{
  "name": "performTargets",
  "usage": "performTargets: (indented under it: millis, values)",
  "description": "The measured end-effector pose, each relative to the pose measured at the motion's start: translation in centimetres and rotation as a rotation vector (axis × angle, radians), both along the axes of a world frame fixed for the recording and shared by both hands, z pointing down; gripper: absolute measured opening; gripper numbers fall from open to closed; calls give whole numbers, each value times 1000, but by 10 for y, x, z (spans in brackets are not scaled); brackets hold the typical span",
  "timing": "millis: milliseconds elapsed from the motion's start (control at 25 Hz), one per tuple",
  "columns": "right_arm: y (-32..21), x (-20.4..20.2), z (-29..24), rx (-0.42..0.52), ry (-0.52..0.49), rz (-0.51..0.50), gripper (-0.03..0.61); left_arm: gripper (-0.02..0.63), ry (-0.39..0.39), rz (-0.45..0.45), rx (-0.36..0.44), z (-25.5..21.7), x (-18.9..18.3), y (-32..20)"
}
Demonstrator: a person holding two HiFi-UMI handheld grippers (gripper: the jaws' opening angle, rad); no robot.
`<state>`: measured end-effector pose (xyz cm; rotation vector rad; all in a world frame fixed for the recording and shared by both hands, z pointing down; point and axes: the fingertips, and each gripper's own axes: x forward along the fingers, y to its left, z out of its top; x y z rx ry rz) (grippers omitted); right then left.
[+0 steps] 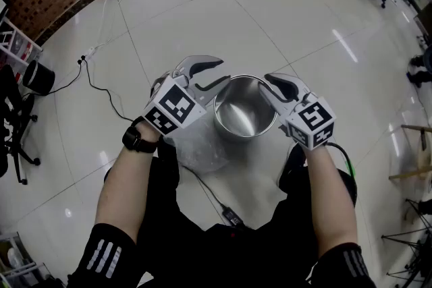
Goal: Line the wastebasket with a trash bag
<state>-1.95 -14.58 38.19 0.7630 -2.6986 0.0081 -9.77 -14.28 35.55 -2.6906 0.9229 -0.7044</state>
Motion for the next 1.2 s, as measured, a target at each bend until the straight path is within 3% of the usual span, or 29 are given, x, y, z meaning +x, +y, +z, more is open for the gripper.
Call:
performTargets:
  millis: [320,640,960,1200]
  values:
    - [7,-28,7,12,29,-44,112,132,-8,0,5,-2,-14,3]
    - [27,-60,31,33,133,-128,124,132,-41,-35,-7,2,-37,8]
    - [71,-118,61,45,216,-293,132,132,-64,-83,-19,7,-68,16]
    - [106,-164,106,12,302,-405,142,132,-39,-109,-9,4,-94,22]
